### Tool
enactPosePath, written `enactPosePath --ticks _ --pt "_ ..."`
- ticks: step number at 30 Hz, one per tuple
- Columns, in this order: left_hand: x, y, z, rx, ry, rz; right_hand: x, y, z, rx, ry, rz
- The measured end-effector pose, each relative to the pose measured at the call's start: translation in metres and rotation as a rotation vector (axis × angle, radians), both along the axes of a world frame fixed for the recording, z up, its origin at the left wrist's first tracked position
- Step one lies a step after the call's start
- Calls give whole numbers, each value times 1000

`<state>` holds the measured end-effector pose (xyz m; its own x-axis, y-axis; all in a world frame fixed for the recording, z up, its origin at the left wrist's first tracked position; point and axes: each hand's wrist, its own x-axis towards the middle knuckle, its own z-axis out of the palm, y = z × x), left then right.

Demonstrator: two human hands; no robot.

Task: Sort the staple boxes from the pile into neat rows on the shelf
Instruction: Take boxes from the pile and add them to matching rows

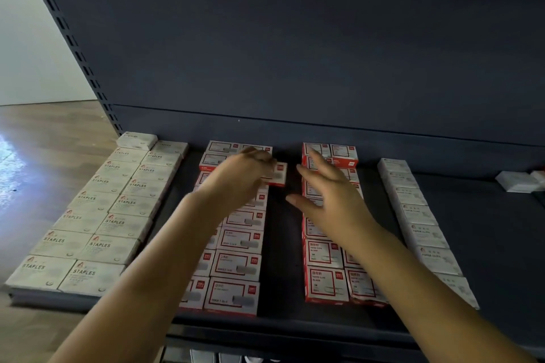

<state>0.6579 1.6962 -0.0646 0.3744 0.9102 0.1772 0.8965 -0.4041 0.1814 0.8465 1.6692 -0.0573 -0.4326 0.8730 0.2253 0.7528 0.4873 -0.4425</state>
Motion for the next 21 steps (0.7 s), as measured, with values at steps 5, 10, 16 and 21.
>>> enactPosePath --ticks 5,10,16,21 --pt "-25 35 -32 -104 -46 70 -13 1 3 -45 -114 11" --pt "-33 40 -50 -33 -60 149 -17 -3 0 -70 -97 43" --pt "-34 39 -54 -65 -171 188 -19 -3 -2 -85 -77 48" --pt "-33 44 -50 -70 -171 166 -22 -3 -6 -64 -52 30"
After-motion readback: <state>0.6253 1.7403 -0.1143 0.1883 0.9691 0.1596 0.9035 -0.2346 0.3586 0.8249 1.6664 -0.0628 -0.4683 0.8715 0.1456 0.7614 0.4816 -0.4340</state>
